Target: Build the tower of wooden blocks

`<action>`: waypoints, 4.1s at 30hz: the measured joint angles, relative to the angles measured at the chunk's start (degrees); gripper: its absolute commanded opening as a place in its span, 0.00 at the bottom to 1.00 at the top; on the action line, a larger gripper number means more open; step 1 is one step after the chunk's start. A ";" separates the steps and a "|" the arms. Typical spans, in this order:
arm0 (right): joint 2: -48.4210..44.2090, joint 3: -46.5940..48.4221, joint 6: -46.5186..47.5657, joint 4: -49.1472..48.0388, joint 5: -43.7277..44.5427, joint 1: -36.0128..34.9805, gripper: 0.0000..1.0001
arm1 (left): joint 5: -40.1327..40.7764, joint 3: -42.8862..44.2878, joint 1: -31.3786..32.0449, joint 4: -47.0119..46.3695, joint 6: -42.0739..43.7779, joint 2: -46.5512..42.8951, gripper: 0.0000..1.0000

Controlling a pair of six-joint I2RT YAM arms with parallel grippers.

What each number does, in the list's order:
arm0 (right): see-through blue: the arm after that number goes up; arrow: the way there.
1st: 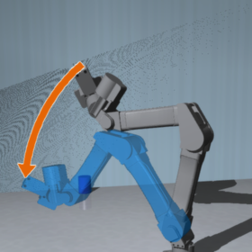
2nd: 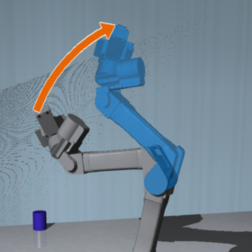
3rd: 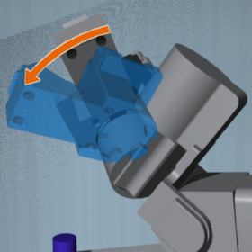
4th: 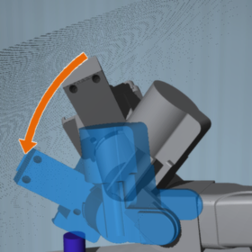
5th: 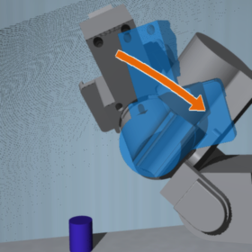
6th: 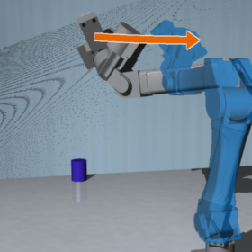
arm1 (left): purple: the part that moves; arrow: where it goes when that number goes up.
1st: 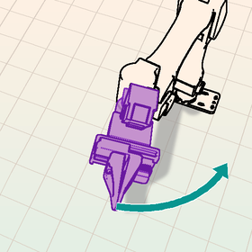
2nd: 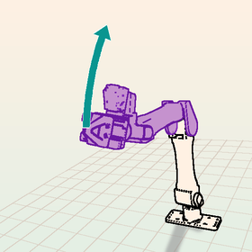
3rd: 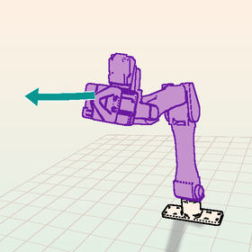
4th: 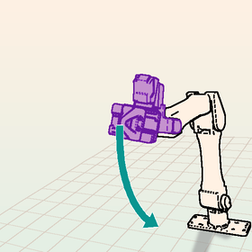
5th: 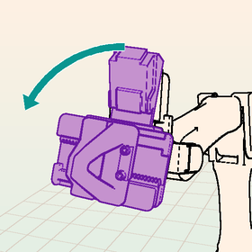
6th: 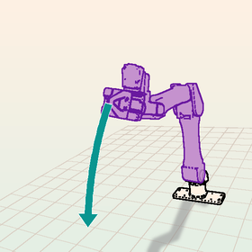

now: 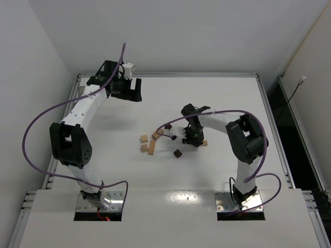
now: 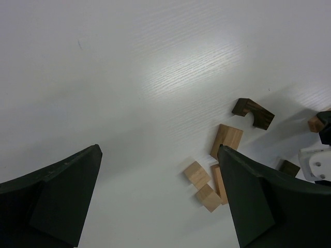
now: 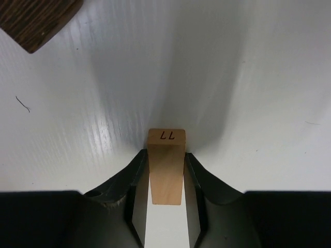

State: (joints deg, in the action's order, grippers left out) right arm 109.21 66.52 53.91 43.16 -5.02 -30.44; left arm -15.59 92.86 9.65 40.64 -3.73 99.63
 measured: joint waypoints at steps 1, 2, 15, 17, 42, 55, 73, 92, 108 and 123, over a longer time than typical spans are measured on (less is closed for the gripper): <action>0.39 0.48 -0.42 0.17 0.11 -0.09 0.00 | 0.02 0.11 -0.07 0.00 0.00 0.00 0.93; 0.76 1.01 -0.94 0.63 0.22 -0.09 0.00 | 0.00 0.11 -0.22 0.00 0.00 0.00 0.93; 5.95 26.16 -36.79 2.97 -0.79 0.46 0.00 | 7.96 -5.92 -1.40 -2.84 -6.12 -0.87 0.97; 6.05 27.41 -43.08 2.14 1.05 0.26 0.00 | 9.25 -6.51 -1.40 -2.84 -6.88 -0.87 0.97; 21.88 39.12 -65.88 1.44 6.16 -9.33 0.00 | 13.42 -4.07 -4.28 -2.99 -9.05 -0.92 0.97; 25.64 40.76 -72.17 0.98 4.76 -12.87 0.00 | 10.51 -4.13 -12.74 -3.19 -12.00 -0.92 0.97; 25.35 45.38 -86.03 2.01 15.89 -3.48 0.00 | 16.52 -8.52 -12.74 -5.97 -18.05 -1.27 0.98; 28.20 45.68 -87.36 1.68 15.17 -3.69 0.98 | 17.51 -8.79 -12.59 -6.49 -18.43 -1.73 0.98; -21.68 7.30 -63.56 -11.63 20.72 -16.44 0.57 | 22.53 -20.55 -7.87 -9.53 -18.25 -15.41 0.98; -12.09 10.71 -62.23 -4.98 10.75 -15.67 0.56 | 22.21 -30.97 -5.27 -12.13 -17.90 -29.57 0.91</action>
State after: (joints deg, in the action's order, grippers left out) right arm 97.12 77.23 -8.32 38.17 5.74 -46.11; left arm 6.61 61.89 4.38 28.51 -21.63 70.06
